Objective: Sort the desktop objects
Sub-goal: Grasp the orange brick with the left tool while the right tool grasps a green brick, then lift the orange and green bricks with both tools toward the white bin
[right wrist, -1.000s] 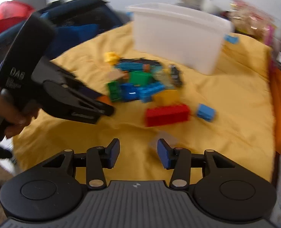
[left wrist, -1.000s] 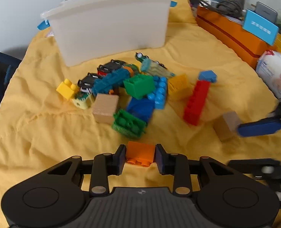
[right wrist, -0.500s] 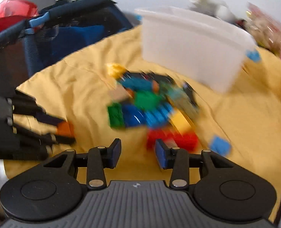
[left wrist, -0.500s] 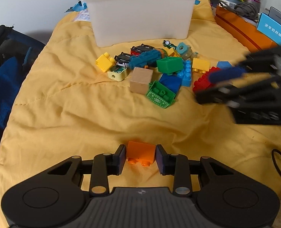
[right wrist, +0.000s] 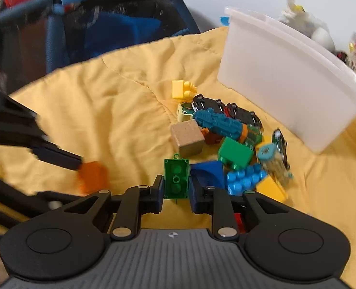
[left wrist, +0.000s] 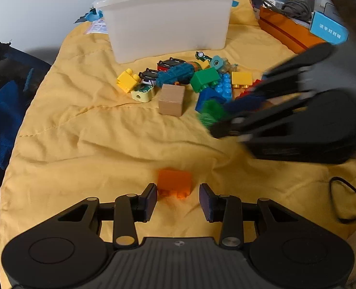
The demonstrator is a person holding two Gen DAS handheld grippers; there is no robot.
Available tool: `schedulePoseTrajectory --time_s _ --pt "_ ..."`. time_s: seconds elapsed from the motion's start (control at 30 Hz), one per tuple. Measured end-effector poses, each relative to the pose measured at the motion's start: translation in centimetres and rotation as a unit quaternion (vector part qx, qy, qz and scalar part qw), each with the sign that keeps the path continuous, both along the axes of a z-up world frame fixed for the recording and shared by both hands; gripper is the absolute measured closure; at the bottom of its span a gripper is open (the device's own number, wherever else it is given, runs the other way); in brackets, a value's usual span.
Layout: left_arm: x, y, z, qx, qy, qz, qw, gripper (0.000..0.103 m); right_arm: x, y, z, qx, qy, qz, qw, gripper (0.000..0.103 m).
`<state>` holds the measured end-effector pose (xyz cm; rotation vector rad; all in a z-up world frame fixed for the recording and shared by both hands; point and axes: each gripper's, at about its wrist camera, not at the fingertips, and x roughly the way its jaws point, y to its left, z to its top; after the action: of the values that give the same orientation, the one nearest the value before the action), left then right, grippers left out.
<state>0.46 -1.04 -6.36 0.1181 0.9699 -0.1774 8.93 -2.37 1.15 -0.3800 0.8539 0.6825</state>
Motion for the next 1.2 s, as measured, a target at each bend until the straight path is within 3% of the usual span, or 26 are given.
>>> schedulePoseTrajectory --time_s 0.13,0.2,0.23,0.27,0.33,0.4,0.47,0.6,0.8,0.87,0.93,1.0,1.07,1.2 --pt "0.3 0.0 -0.3 -0.01 0.002 0.001 0.9999 0.06 -0.2 -3.3 0.8 0.059 0.12 -0.044 0.99 0.079" --pt "0.5 -0.1 -0.4 -0.014 0.001 -0.002 0.9999 0.061 0.2 -5.0 0.0 0.108 0.206 -0.064 0.971 0.078" --pt "0.5 -0.3 -0.4 -0.014 0.0 -0.004 0.9999 0.063 0.2 -5.5 -0.4 0.124 0.228 -0.066 0.963 0.078" --pt "0.5 -0.5 -0.4 -0.013 0.0 -0.006 0.9999 0.068 0.1 -6.0 -0.7 0.123 0.221 -0.082 0.964 0.073" --pt "0.5 -1.0 -0.2 -0.009 0.0 -0.014 0.9999 0.068 -0.6 -6.2 -0.5 0.088 0.16 -0.111 0.977 0.055" --pt "0.3 -1.7 0.2 0.005 -0.01 -0.025 0.9996 0.068 -1.7 -6.1 0.5 0.038 0.077 -0.125 0.988 0.057" --pt "0.2 -2.4 0.5 0.018 -0.02 -0.035 0.999 0.068 -2.6 -6.1 1.4 0.021 0.036 -0.116 0.992 0.058" --pt "0.3 -2.7 0.4 0.025 -0.016 -0.036 0.9989 0.068 -4.5 -5.2 2.7 0.068 0.046 -0.031 0.996 0.065" --pt "0.3 -2.1 0.0 0.025 -0.001 -0.015 0.9996 0.068 -5.5 -1.5 0.1 -0.002 0.046 0.039 0.998 0.073" --pt "0.1 -2.0 0.0 0.028 0.002 -0.016 0.9995 0.068 -5.7 -0.9 -0.7 -0.037 0.013 0.045 0.998 0.08" --pt "-0.2 -2.1 0.0 0.033 0.003 -0.018 0.9993 0.067 -5.2 -1.3 -0.8 -0.039 0.012 0.027 0.999 0.08" --pt "-0.3 -2.0 0.0 0.033 0.002 -0.019 0.9993 0.067 -3.6 -3.9 -0.2 0.052 0.094 -0.02 0.994 0.08" --pt "-0.4 -2.1 -0.1 0.033 0.004 -0.018 0.9993 0.067 -2.2 -5.7 -0.5 0.102 0.151 -0.063 0.981 0.08" --pt "-0.7 -2.4 0.2 0.043 0.003 -0.021 0.9988 0.066 -1.9 -7.9 -1.3 0.091 0.138 -0.116 0.979 0.075"
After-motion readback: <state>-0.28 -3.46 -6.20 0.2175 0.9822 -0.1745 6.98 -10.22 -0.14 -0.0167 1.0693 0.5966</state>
